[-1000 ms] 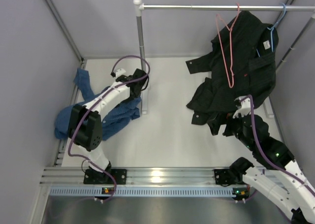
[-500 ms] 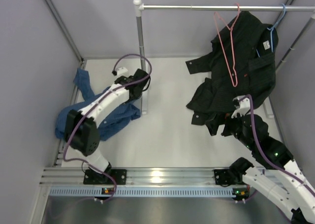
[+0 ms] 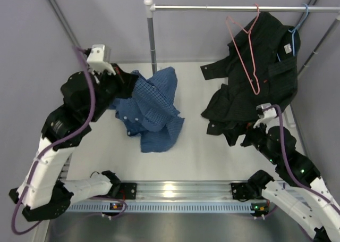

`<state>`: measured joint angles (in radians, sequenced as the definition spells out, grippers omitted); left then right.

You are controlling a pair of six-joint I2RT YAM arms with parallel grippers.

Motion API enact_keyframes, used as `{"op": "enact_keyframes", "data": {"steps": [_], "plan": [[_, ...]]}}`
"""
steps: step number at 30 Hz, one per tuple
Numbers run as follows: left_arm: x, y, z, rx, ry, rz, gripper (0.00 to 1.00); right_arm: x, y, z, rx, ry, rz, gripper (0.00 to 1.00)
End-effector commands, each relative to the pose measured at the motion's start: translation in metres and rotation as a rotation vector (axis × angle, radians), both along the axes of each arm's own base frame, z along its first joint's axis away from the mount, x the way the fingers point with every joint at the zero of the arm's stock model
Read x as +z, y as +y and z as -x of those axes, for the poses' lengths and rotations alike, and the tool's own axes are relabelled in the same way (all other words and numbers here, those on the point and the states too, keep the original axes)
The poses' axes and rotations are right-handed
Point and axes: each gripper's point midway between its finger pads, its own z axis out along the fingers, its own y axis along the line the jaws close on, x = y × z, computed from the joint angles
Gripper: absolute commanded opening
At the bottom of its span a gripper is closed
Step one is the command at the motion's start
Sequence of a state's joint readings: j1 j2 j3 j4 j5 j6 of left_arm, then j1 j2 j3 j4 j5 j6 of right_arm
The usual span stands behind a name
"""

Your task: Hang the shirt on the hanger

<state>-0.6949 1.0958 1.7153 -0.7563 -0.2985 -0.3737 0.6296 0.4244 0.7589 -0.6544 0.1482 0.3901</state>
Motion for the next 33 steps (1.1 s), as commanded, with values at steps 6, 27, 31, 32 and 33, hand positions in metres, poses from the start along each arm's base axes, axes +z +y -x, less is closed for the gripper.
{"op": "enact_keyframes", "data": {"steps": [6,27,31,32,33], "plan": [[-0.164,-0.044,-0.005,-0.104,0.320,-0.045,0.00,0.035,0.039,0.015,0.254,-0.096,-0.082,0.99],[-0.205,-0.124,0.050,-0.515,0.471,0.106,0.00,-0.044,0.061,-0.024,0.127,0.087,-0.166,1.00],[-0.175,-0.135,0.053,-0.513,0.390,0.131,0.00,-0.041,0.055,-0.028,0.103,0.101,-0.104,0.99],[-0.166,-0.141,0.054,-0.524,0.373,0.151,0.00,-0.034,0.066,-0.020,0.182,0.103,-0.125,0.99],[-0.164,-0.149,0.053,-0.540,0.378,0.165,0.00,-0.028,0.068,-0.018,0.203,0.089,-0.133,0.99]]}}
